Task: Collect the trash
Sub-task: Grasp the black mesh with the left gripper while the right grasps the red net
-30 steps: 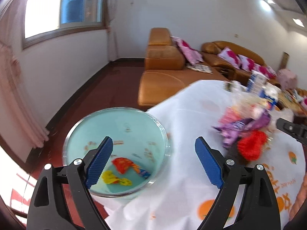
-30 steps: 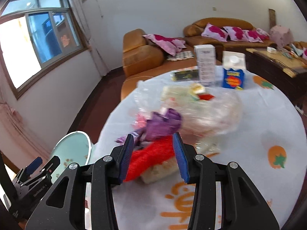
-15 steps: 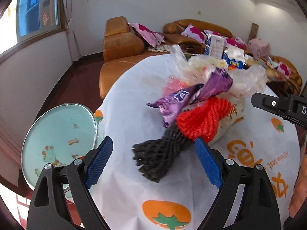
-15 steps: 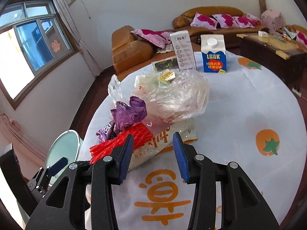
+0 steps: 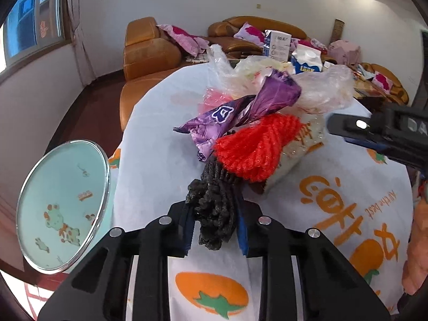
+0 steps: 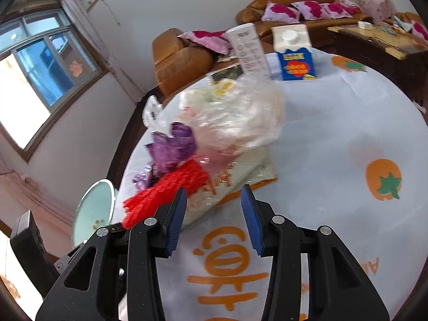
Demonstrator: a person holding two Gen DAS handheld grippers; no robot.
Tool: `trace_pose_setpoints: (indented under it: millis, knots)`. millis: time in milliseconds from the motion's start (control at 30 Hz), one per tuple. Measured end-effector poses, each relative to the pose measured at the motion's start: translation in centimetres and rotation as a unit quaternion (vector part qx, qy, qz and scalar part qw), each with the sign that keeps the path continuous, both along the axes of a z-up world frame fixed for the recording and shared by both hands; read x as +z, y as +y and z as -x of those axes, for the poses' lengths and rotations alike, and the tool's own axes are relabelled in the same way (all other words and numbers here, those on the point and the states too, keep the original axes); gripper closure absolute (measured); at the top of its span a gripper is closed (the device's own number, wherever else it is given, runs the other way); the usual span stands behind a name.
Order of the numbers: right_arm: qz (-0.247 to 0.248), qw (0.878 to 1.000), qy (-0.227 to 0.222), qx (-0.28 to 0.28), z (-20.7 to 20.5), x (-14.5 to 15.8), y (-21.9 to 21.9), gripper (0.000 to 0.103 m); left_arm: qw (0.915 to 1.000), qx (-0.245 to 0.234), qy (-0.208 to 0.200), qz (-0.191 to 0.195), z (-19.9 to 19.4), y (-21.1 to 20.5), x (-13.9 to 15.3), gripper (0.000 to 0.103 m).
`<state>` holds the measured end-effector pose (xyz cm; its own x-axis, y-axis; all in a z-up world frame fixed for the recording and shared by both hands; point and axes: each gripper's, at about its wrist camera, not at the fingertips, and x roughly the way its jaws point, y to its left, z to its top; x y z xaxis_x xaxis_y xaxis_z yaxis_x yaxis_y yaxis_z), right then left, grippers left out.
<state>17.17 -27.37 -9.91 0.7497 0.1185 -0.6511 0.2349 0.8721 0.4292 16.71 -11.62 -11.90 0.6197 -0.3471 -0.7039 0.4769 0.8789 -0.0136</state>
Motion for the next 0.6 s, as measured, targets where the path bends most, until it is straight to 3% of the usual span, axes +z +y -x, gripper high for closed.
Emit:
trace_pose_setpoints:
  millis: [267, 600]
  knots:
    - [-0.044, 0.998, 0.012, 0.039, -2.3, -0.2, 2.7, 0.058, 0.9993, 0.011, -0.023, 0.027, 2.3, 3.3, 2.7, 0.078]
    - [-0.117, 0.991, 0.051, 0.044, -5.0, -1.8, 3.9, 0.056, 0.9973, 0.053, -0.033, 0.038, 2.4, 7.3, 3.6, 0.078]
